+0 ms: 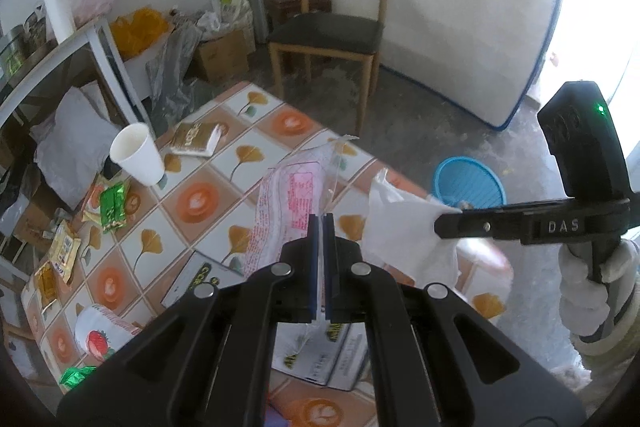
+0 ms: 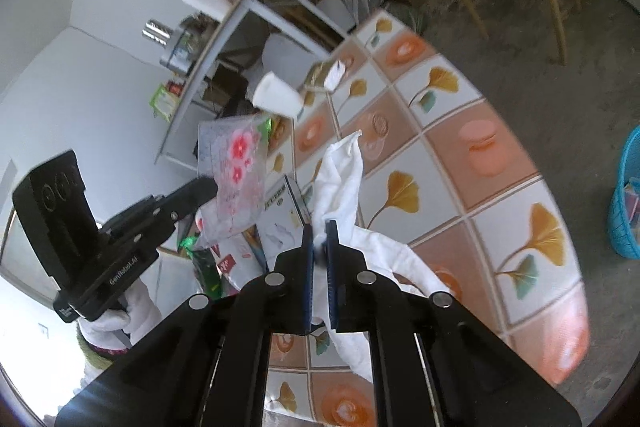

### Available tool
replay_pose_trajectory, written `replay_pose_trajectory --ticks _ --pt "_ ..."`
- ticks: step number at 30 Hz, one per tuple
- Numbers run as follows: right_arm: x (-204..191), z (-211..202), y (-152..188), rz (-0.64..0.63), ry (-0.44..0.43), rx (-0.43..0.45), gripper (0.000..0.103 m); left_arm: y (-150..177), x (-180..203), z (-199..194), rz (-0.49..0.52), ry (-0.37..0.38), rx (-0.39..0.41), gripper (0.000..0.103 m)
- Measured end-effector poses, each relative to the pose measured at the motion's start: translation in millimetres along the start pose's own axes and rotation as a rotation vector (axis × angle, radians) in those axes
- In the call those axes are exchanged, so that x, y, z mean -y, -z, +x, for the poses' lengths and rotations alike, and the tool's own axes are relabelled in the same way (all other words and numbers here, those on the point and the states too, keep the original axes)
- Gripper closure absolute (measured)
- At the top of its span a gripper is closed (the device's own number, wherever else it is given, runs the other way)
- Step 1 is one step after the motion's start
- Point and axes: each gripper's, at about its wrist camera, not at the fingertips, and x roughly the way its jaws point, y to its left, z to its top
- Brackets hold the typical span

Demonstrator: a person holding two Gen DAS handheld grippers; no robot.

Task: Collect trash
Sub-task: 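Lift and carry the glove with the right tool while the left tool carries the plastic bag to the basket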

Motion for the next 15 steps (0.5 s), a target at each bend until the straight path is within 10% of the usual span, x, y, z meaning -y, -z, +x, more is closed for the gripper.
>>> replay_pose_trajectory --ticks 15 --pt "30.9 -106.3 -0.7 0.062 0.020 0.206 0.097 -24.3 66.9 -11.9 0.002 0.152 0.077 0.102"
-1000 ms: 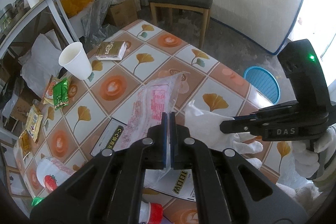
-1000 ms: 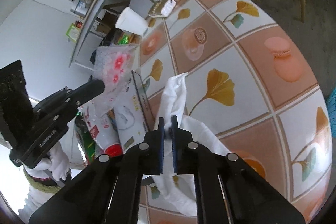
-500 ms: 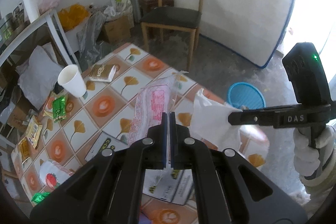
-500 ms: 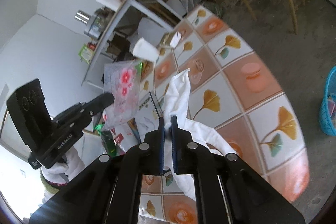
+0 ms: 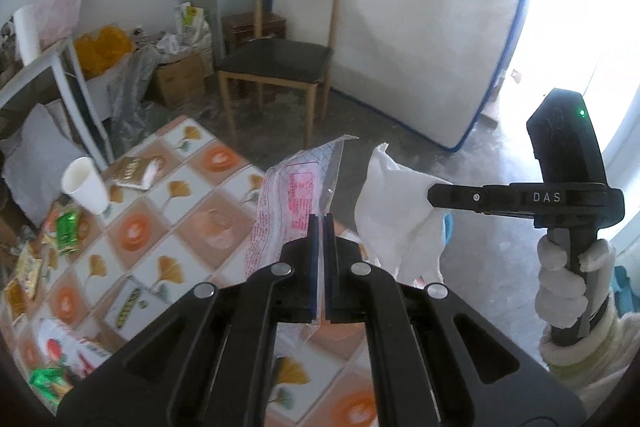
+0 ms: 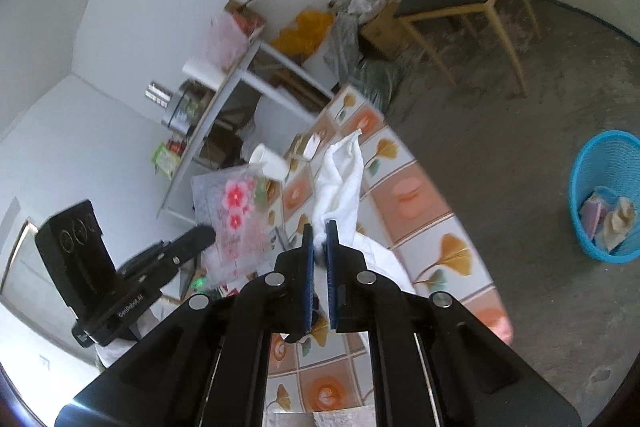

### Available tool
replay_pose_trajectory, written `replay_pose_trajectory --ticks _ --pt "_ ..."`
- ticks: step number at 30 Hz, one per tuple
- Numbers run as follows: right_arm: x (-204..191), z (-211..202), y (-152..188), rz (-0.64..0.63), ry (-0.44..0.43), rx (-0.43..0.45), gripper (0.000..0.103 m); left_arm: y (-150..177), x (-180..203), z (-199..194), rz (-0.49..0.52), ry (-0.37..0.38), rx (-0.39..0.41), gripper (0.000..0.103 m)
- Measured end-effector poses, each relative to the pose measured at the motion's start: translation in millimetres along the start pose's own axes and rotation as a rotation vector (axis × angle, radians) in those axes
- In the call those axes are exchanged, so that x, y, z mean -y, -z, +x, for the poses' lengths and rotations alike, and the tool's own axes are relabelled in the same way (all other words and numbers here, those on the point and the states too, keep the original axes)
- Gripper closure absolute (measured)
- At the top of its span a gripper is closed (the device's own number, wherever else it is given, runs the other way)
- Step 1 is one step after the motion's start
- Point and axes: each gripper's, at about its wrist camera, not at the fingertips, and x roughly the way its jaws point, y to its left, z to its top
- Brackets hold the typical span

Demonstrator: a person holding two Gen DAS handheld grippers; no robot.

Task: Collect trash
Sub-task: 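Lift and carry the glove with the right tool while the left tool carries the plastic bag to the basket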

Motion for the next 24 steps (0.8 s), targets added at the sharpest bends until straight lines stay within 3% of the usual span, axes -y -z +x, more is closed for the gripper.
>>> replay_pose_trajectory --ticks 13,19,24 --pt "76.7 -109.8 -30.6 0.122 0.163 0.200 0.097 -34.7 82.5 84.8 -0.066 0.304 -0.048 0.102" --pt "138.1 -129.9 -32.5 0.223 0.254 0.228 0.097 -43.6 128.3 146.7 -0.080 0.405 -0.128 0.102" --pt "190.1 -125.9 -35.0 0.299 0.323 0.227 0.097 -41.5 159.6 212.0 -0.122 0.447 -0.209 0.102"
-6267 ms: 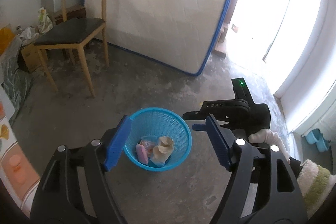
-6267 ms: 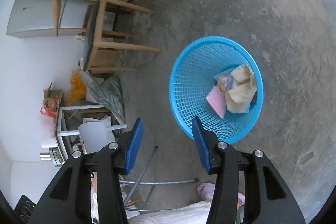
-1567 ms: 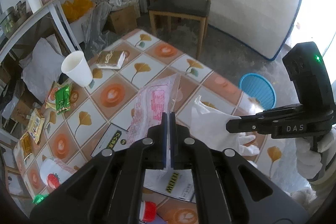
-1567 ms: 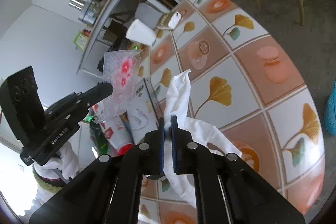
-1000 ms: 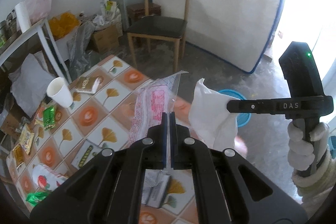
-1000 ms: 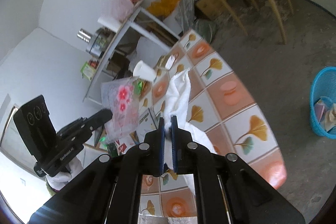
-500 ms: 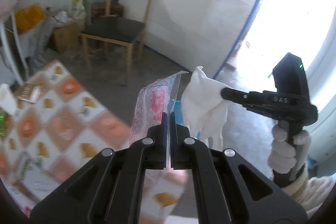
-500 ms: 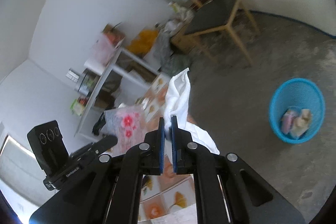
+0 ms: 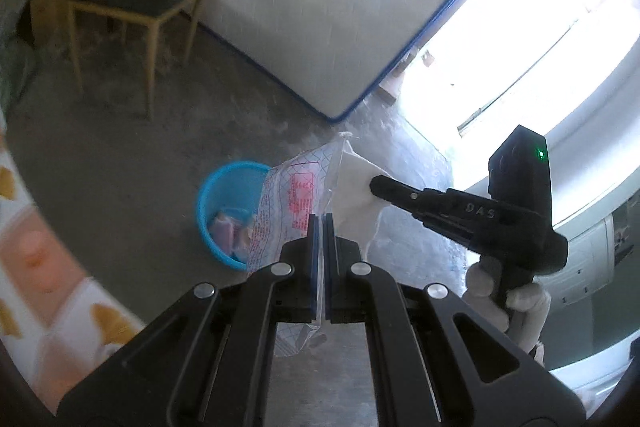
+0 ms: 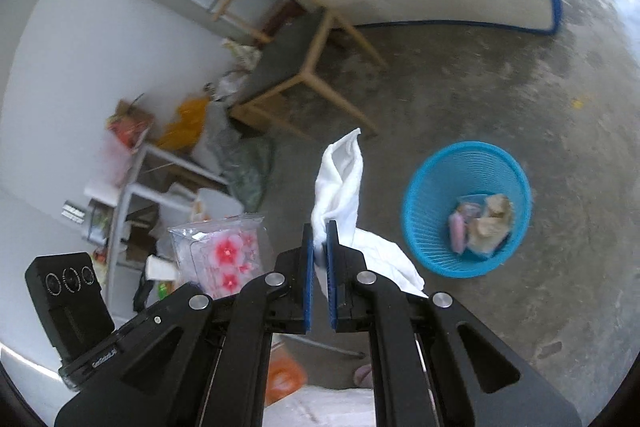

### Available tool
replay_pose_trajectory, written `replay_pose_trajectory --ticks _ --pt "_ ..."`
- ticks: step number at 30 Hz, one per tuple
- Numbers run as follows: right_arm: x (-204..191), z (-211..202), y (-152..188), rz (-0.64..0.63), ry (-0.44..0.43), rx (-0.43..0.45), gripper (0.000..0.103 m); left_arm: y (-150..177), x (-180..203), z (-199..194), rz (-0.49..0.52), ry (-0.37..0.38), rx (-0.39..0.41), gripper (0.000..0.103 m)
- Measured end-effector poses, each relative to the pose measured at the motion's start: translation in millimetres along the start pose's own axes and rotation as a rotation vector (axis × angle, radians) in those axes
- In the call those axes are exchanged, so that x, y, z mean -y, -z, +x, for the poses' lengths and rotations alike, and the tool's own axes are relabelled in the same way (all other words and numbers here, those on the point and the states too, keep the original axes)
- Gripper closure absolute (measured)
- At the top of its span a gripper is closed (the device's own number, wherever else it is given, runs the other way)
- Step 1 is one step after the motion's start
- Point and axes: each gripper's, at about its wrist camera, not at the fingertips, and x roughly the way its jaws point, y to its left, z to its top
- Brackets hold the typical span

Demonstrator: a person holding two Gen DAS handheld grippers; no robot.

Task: Collect trash
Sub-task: 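Lift and carry the glove with the right tool while the left tool carries the plastic bag to the basket, then open the right tool over the basket while the left tool releases the plastic bag, then move both tools back over the table toward the remaining items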

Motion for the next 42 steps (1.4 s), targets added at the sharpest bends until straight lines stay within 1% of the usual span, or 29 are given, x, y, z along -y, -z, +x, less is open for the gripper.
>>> replay_pose_trajectory --ticks 6,8,10,13,14,15,16,17,18,20,21,23,27,29,33,34,36,37,39,41,42 --pt "49.5 40.3 -15.3 0.072 0.085 -0.019 0.097 -4.4 0.5 70.3 -0.022 -0.015 -0.053 0.102" --pt "61.6 51.6 -19.8 0.090 0.099 -0.024 0.097 -5.5 0.7 87.8 -0.024 -0.018 -0.060 0.102" --pt "75.1 64.6 -24.6 0.112 0.109 -0.026 0.097 -5.8 -0.7 96.9 -0.021 -0.023 -0.067 0.102" --pt "88.4 80.4 -32.5 0.135 0.112 -0.024 0.096 -10.4 -3.7 117.9 -0.036 -0.008 -0.061 0.102" --pt "92.4 85.5 -34.9 0.136 0.114 -0.021 0.093 -11.5 -5.5 124.8 -0.043 -0.004 -0.055 0.098" --pt "99.4 92.5 -38.4 0.138 0.123 -0.014 0.093 -12.1 -7.3 132.1 -0.047 -0.010 -0.050 0.086" --pt "105.0 96.6 -39.6 0.143 0.133 -0.012 0.090 -11.5 -6.9 133.1 -0.048 -0.023 -0.050 0.077" --pt "113.4 103.1 -41.0 0.153 0.136 -0.017 0.079 -10.7 -8.1 136.3 -0.052 -0.052 -0.048 0.062" --pt "122.0 109.2 -41.8 0.162 0.151 -0.025 0.070 -9.1 -9.7 137.1 -0.060 -0.073 -0.037 0.060" --pt "132.9 112.5 -39.7 0.173 0.187 -0.023 0.069 -9.7 -11.4 136.3 -0.074 -0.068 -0.029 0.058" --pt "137.3 113.5 -39.0 0.172 0.195 -0.023 0.069 -8.0 -12.0 133.0 -0.082 -0.060 -0.022 0.056" --pt "145.9 112.5 -35.8 0.175 0.215 -0.020 0.069 -9.1 -12.7 127.4 -0.074 -0.055 -0.004 0.055" --pt "154.9 105.7 -31.7 0.185 0.212 -0.006 0.069 -7.0 -10.3 113.7 -0.044 -0.065 0.026 0.051" --pt "154.8 100.9 -29.3 0.175 0.215 0.001 0.069 -7.5 -10.2 109.1 -0.035 -0.071 0.037 0.050" --pt "140.2 84.1 -23.2 0.128 0.207 0.017 0.068 2.1 -3.9 81.6 -0.004 -0.068 0.070 0.046" --pt "134.0 77.9 -20.5 0.109 0.202 0.022 0.067 6.5 -3.0 72.4 0.003 -0.065 0.083 0.045" --pt "117.5 60.4 -14.0 0.056 0.179 0.039 0.058 17.5 -1.1 46.0 0.018 -0.067 0.119 0.042" --pt "108.8 51.1 -9.6 0.026 0.171 0.048 0.056 21.9 0.0 33.8 0.019 -0.069 0.139 0.041" --pt "94.5 35.8 -2.8 -0.027 0.164 0.059 0.049 32.0 1.2 5.9 0.023 -0.081 0.172 0.038" --pt "72.8 16.7 7.8 -0.113 0.174 0.071 0.043 44.0 1.0 -31.4 0.023 -0.092 0.225 0.033" --pt "59.6 6.7 14.6 -0.164 0.179 0.075 0.039 52.7 0.4 -54.9 0.021 -0.117 0.267 0.030"
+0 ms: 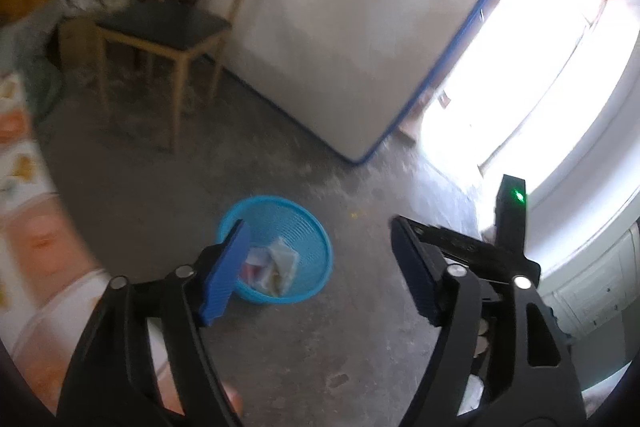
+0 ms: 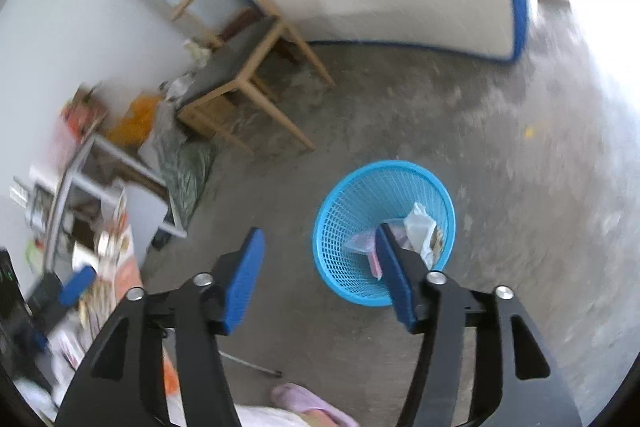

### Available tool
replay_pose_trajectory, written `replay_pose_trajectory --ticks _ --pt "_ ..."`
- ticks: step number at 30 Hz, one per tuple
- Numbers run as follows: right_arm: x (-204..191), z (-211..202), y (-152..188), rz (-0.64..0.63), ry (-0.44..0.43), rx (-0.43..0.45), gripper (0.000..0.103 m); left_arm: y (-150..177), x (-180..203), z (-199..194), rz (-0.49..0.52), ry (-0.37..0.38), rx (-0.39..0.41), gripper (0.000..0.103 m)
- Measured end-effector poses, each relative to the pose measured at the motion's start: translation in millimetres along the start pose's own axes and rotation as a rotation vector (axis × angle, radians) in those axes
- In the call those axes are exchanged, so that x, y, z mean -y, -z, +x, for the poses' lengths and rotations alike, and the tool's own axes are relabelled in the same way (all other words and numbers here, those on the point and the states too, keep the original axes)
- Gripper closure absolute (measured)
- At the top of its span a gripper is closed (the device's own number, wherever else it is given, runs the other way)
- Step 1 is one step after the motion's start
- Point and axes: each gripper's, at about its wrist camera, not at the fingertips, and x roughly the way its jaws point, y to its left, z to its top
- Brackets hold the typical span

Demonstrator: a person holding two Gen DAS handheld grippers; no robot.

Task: Collect trash
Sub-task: 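Move both tools back over the table toward the remaining items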

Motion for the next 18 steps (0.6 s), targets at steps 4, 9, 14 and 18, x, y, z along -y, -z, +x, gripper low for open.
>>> replay_pose_trajectory --ticks 4,9,14,18 --pt "-43.0 -34.9 14.7 -0.151 0.031 0.020 0.026 11.5 -10.5 -71.2 0.010 -0.084 0.106 0.024" --pt "-111.0 -64.3 43.3 -0.363 0.085 0.060 0.010 42.0 -29.9 -146.8 -0.014 -0.215 0.192 0.020" --pt "-185.4 -71.2 79.4 -0.569 0.105 0.062 0.008 83.4 -54.1 -213.8 -0.062 -0.365 0.242 0.019" --pt "-247.8 -70.5 106.3 -0.704 0.030 0.055 0.008 120.6 -73.0 -261.9 -0.107 -0.490 0.284 0.018"
